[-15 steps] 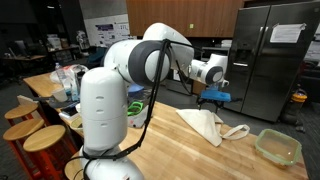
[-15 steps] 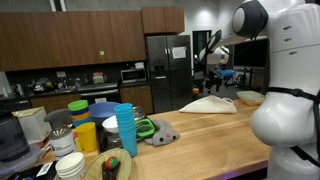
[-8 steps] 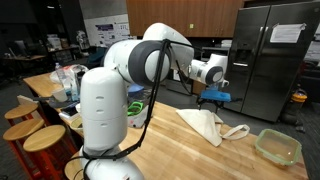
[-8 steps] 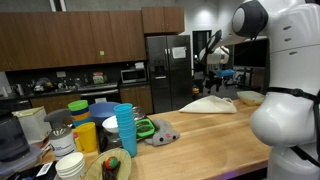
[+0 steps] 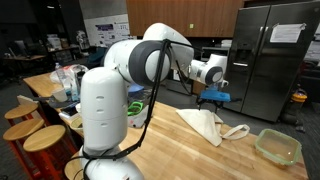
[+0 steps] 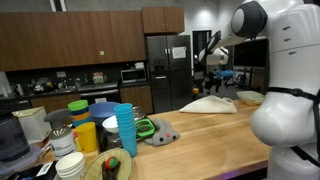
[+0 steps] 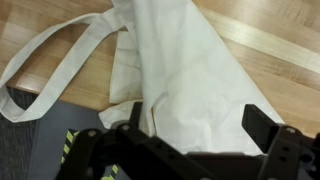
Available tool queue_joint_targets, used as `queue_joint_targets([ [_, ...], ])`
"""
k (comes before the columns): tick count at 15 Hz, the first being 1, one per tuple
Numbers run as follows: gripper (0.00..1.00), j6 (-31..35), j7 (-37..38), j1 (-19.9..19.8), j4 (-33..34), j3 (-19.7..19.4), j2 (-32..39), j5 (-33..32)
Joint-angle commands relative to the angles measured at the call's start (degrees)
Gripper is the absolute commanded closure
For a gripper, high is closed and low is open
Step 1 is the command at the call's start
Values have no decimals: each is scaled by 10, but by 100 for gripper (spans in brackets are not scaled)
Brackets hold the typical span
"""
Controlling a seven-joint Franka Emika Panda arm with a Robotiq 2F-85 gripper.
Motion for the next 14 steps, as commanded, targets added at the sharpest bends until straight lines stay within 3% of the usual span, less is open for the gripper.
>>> queue_joint_targets([
  [1, 0, -1, -7, -12, 23, 13, 32, 6],
  [14, 2, 17, 32, -27, 34, 14, 80, -64],
])
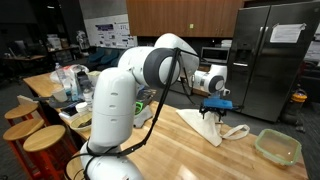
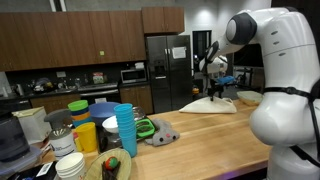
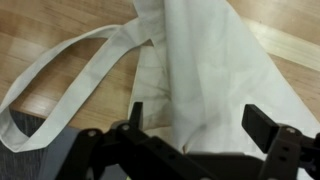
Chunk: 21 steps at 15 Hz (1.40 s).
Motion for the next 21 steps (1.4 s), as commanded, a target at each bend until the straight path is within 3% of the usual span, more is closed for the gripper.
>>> queue_joint_targets([
  [1, 26, -4, 1, -15, 11, 11, 10, -5],
  [3, 29, 1, -2, -17, 12, 13, 14, 0],
  [12, 98, 2, -7, -21, 23, 25, 31, 4],
  [21, 99, 11, -39, -28, 13, 45, 32, 51],
])
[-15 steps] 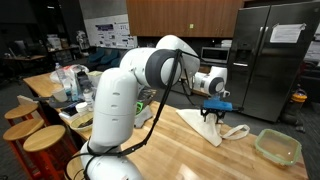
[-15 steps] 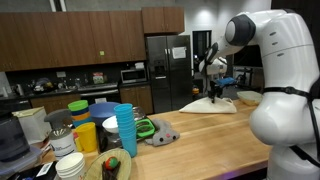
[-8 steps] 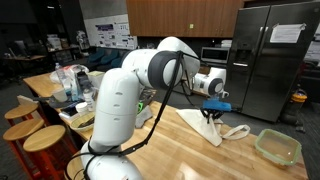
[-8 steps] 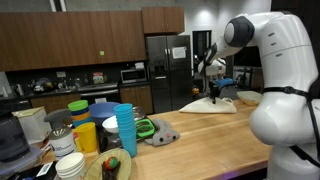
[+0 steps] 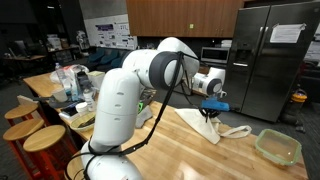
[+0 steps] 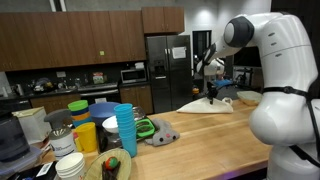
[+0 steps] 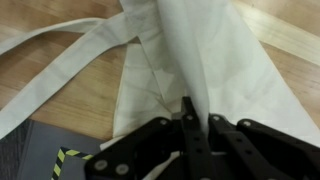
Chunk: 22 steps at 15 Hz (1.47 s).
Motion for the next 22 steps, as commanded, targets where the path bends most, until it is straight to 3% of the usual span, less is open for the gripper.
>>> queue_joint_targets([
  [1, 99, 11, -23, -16, -4, 17, 5, 32],
  [9, 99, 5, -22, 11, 27, 45, 36, 24],
  [16, 99, -33, -18, 73, 102, 79, 75, -53],
  [22, 99, -9, -21, 77, 76, 90, 95, -52],
])
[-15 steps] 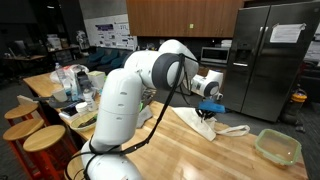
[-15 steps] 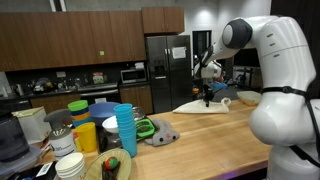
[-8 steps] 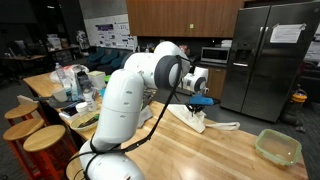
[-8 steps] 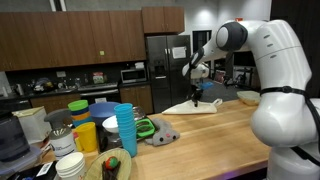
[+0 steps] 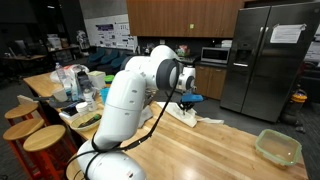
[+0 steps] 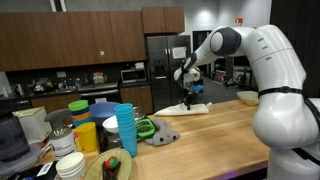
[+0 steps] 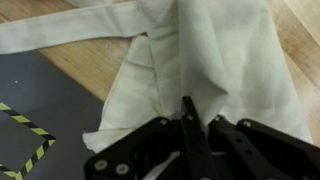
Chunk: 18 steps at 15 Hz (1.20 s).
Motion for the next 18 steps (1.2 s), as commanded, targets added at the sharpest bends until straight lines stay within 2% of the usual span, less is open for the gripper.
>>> queue_joint_targets([
  [1, 99, 15, -5, -12, -18, 6, 8, 3],
  [5, 99, 49, 2, -24, -67, 2, -16, 15],
  [13, 99, 222, -10, -84, -285, -15, -133, 89],
  [18, 99, 296, -69, -119, -394, -33, -187, 161],
])
